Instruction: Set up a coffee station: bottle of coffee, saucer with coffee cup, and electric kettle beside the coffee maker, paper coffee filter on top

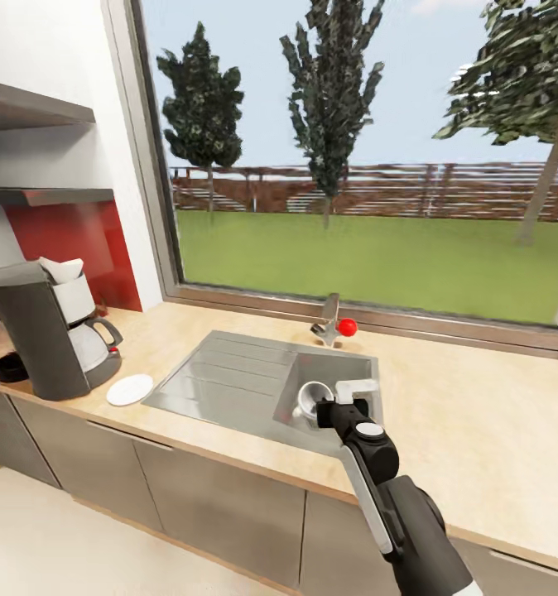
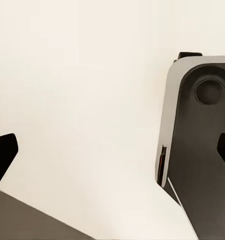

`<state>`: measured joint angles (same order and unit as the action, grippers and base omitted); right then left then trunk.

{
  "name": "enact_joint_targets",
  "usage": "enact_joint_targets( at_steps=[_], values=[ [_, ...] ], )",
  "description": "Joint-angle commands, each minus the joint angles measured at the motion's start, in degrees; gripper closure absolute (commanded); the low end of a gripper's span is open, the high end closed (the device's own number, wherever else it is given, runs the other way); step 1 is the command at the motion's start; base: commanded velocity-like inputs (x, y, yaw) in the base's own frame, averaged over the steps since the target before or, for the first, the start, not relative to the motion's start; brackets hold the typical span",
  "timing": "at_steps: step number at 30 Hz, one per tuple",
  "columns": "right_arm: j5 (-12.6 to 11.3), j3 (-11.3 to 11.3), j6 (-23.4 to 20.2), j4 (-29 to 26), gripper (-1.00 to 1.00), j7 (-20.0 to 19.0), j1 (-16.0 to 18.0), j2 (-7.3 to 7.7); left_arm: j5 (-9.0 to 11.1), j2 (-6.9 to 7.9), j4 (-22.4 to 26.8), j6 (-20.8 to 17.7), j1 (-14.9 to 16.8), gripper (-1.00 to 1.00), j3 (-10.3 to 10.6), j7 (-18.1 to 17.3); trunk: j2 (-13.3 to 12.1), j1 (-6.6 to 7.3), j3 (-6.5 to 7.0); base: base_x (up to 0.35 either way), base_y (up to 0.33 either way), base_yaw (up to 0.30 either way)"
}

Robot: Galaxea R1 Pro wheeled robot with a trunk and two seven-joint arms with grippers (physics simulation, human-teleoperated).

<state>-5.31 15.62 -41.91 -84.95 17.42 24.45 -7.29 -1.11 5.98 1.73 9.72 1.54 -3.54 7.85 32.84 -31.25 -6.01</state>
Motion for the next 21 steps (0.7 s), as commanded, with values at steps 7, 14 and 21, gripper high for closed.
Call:
enact_joint_targets(
  at_steps=[7,14,21],
  values=[
    [-0.49,0.1,-0.19,0.02,1.0,0.59,0.07,0.08,-0.12,0.0,-0.06,0.21,0.04,-1.0,-0.33,0.03,0.1,-0.03,-0.11,0.0,0.34,0.003],
    [-0.49,0.2,-0.19,-0.04,1.0,0.59,0.07,0.0,-0.1,0.0,-0.06,0.21,0.04,-1.0,-0.33,0.0,0.1,-0.03,-0.11,0.0,0.34,0.0],
    [-0.49,0.2,-0.19,-0.04,1.0,0.59,0.07,0.0,-0.03,0.07,-0.07,0.21,0.04,-1.0,-0.41,0.0,0.1,-0.03,-0.11,0.0,0.34,0.0]
  ],
)
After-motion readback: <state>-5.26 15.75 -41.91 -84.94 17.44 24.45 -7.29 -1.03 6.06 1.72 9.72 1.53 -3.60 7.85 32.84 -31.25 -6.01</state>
